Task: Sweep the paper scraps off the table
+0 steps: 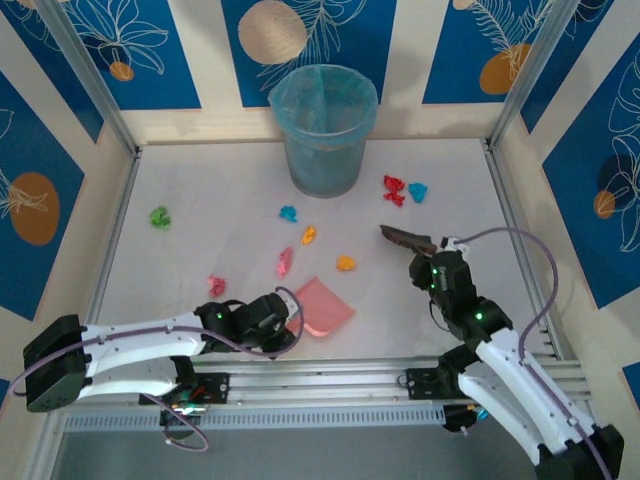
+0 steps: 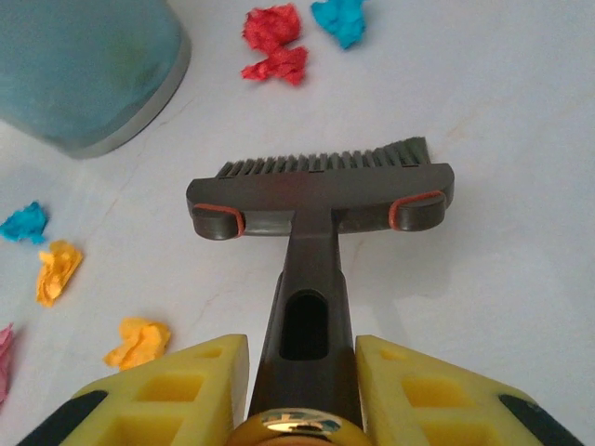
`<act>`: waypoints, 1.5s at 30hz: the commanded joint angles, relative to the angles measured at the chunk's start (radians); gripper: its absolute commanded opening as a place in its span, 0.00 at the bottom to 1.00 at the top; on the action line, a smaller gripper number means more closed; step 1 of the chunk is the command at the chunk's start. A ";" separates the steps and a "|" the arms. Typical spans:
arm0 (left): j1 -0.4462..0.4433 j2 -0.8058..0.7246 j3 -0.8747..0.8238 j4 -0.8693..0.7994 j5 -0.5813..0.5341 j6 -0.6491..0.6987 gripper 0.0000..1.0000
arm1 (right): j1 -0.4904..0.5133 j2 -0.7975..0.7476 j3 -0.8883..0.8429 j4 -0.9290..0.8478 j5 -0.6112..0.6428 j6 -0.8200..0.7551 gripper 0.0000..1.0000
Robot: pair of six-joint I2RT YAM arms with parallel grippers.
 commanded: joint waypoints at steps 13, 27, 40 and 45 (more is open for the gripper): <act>-0.008 0.198 0.176 -0.026 -0.133 0.023 0.00 | 0.245 0.361 0.353 -0.233 0.127 -0.056 0.00; 0.001 0.342 0.190 0.054 -0.137 0.007 0.00 | 0.278 0.437 0.483 -0.427 0.052 -0.088 0.00; 0.025 0.383 0.171 0.070 -0.126 -0.011 0.00 | 0.458 0.374 0.484 -0.596 0.002 -0.075 0.00; 0.027 0.366 0.162 0.079 -0.121 -0.012 0.00 | 0.515 0.294 0.482 -0.628 -0.026 -0.056 0.00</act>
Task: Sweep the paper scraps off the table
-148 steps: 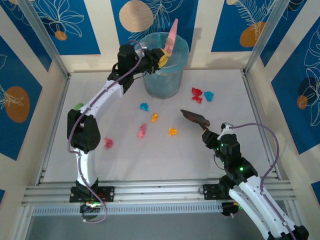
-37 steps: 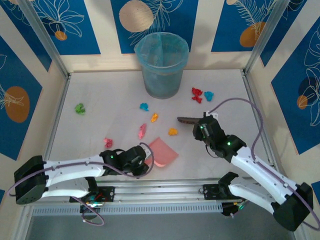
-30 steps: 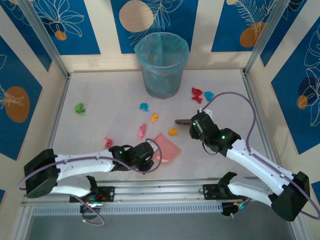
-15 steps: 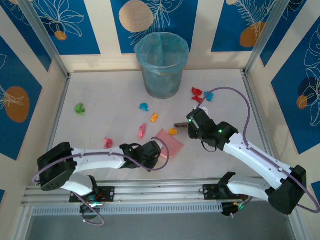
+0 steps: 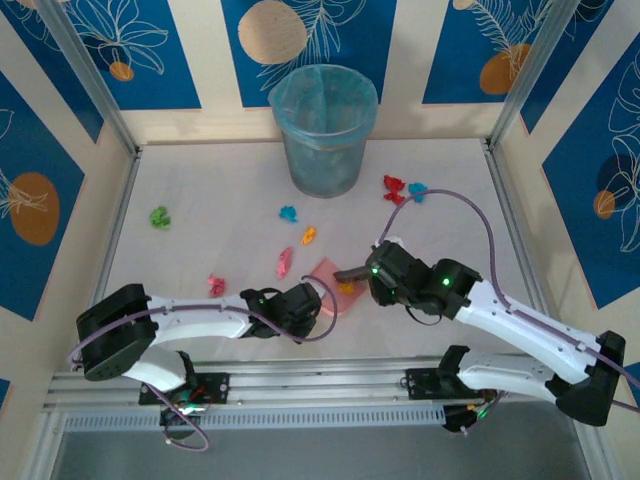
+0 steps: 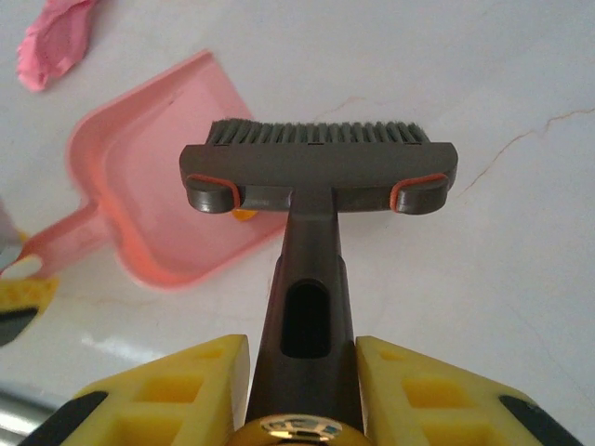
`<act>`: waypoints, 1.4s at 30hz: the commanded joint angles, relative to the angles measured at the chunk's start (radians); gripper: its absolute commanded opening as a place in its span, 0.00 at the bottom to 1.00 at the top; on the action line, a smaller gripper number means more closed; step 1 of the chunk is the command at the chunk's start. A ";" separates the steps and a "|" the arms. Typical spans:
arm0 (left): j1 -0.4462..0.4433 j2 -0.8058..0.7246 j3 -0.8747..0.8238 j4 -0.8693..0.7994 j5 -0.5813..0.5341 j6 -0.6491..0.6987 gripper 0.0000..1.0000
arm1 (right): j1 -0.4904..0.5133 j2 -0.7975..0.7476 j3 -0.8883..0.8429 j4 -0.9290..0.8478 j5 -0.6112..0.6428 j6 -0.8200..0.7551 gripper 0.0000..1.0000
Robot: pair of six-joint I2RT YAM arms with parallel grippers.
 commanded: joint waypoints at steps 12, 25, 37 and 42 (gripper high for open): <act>0.011 -0.026 -0.038 -0.017 0.014 -0.019 0.00 | -0.160 -0.369 -0.015 0.037 0.121 0.107 0.00; 0.011 -0.060 -0.053 -0.004 0.049 -0.028 0.00 | -0.568 -0.236 0.031 0.344 0.007 0.230 0.00; 0.011 -0.044 -0.055 0.010 0.075 -0.030 0.00 | -0.865 0.266 0.174 0.667 -0.359 0.471 0.00; 0.011 -0.048 -0.055 0.004 0.062 -0.029 0.00 | -0.828 0.348 0.255 0.666 -0.295 0.477 0.00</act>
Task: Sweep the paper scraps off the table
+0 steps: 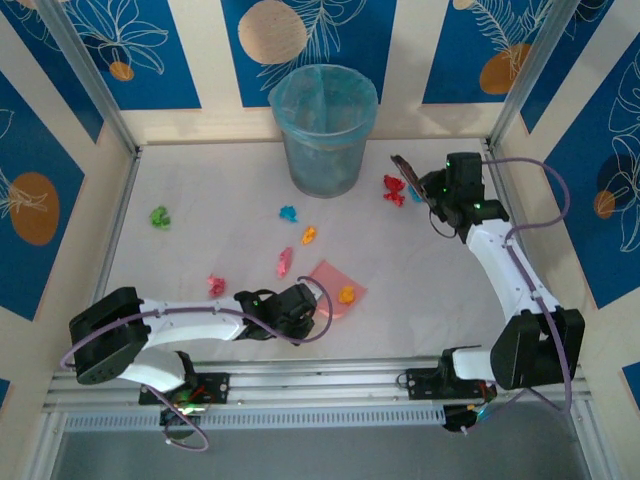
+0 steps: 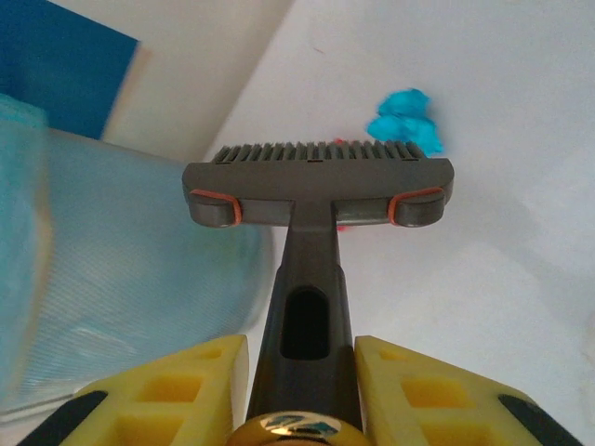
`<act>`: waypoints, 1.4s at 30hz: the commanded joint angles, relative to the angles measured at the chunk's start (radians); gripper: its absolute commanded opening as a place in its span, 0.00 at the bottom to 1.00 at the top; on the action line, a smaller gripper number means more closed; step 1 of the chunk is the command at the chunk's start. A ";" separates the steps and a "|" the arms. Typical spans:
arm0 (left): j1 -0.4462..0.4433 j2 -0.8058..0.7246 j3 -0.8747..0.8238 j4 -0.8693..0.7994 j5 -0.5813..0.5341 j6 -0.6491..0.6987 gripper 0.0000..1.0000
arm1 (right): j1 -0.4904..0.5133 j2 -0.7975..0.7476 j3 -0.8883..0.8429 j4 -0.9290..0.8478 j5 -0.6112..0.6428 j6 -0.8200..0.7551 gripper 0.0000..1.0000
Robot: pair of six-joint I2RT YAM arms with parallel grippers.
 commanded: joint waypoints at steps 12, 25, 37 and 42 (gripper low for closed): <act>0.006 0.002 -0.017 -0.020 0.016 -0.005 0.00 | 0.021 0.329 0.283 0.034 -0.046 0.043 0.00; 0.007 -0.002 -0.023 -0.014 0.028 -0.006 0.00 | 0.090 0.109 -0.003 0.042 -0.020 0.139 0.00; 0.007 -0.044 -0.040 -0.015 0.024 -0.013 0.00 | 0.159 -0.187 -0.265 0.000 -0.107 0.162 0.00; 0.007 -0.045 -0.041 -0.012 0.028 -0.015 0.00 | 0.217 -0.338 -0.320 -0.089 -0.075 0.145 0.00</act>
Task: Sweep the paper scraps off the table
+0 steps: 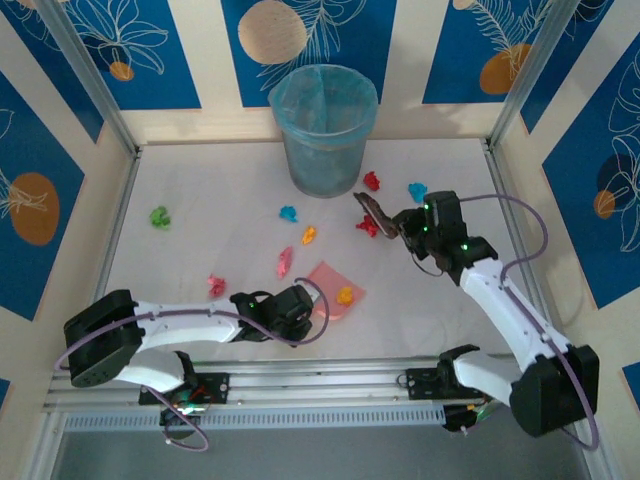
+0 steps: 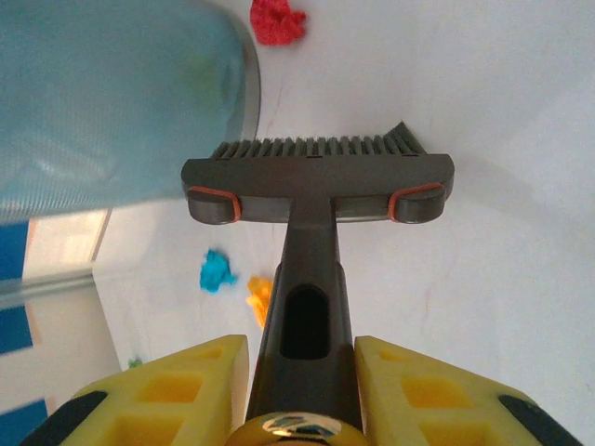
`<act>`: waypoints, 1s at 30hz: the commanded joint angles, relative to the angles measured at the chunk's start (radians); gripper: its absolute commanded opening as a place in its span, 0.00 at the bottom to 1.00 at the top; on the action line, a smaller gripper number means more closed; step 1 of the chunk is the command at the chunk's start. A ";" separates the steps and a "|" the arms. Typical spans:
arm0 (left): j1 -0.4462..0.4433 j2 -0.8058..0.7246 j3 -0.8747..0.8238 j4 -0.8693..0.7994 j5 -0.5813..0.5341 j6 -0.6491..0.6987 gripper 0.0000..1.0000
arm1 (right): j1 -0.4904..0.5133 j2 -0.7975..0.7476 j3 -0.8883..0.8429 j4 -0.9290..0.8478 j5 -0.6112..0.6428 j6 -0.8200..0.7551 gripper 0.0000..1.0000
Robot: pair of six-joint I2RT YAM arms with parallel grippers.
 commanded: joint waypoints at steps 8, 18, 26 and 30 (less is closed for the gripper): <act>0.007 0.003 -0.009 -0.008 0.033 -0.015 0.00 | 0.068 -0.238 0.036 -0.168 0.190 -0.212 0.00; 0.007 0.015 -0.007 -0.006 0.027 -0.013 0.00 | 0.240 0.231 0.407 -0.364 0.477 -0.585 0.00; 0.007 0.014 -0.010 -0.006 0.023 -0.013 0.00 | 0.296 0.482 0.546 -0.438 0.504 -0.605 0.00; 0.007 0.019 -0.009 -0.003 0.026 -0.013 0.00 | 0.341 0.471 0.507 -0.473 0.501 -0.593 0.00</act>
